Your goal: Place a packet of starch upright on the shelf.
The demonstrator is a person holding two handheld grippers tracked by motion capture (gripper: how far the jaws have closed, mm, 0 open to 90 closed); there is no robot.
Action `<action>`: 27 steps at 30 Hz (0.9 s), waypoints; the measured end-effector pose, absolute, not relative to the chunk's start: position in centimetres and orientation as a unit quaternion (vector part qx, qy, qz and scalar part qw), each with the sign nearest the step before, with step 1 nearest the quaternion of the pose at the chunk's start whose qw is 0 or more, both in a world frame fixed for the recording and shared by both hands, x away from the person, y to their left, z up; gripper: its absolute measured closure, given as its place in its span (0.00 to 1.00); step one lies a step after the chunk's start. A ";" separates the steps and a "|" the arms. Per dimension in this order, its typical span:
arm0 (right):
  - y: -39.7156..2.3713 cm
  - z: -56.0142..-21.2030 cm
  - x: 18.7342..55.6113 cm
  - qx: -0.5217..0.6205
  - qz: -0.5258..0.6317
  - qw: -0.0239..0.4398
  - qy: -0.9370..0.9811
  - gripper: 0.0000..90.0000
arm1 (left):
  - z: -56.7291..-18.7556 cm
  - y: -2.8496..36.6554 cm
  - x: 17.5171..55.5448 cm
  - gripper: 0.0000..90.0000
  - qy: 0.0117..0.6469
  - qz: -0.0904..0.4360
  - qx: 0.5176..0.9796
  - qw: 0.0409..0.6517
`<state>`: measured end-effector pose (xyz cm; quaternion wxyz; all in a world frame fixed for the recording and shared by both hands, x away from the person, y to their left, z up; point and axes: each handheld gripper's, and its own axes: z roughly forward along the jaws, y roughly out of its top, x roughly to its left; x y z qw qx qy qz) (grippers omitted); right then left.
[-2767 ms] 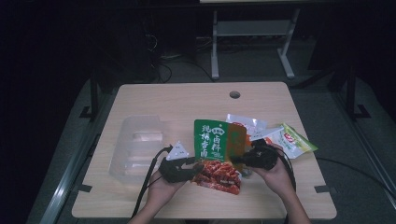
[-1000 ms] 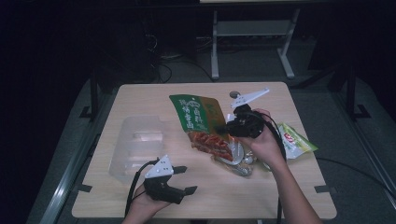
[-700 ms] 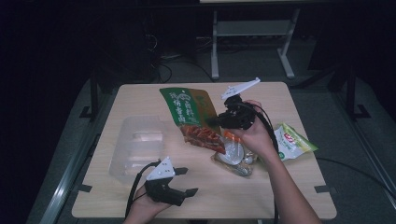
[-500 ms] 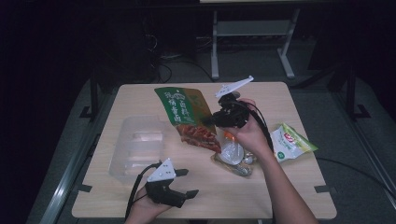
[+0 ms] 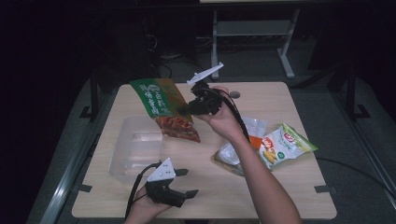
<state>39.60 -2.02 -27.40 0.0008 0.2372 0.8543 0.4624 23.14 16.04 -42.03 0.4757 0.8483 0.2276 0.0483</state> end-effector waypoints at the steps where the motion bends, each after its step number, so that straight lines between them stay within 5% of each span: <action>1: -2.0 -27.4 39.6 0.237 0.462 0.001 0.854 1.00 | -42.0 16.0 23.1 0.26 0.228 0.048 0.848 0.476; 27: 8.1 -31.3 45.4 0.224 0.479 -0.050 0.848 1.00 | -43.1 15.8 23.8 0.26 0.224 0.035 0.858 0.461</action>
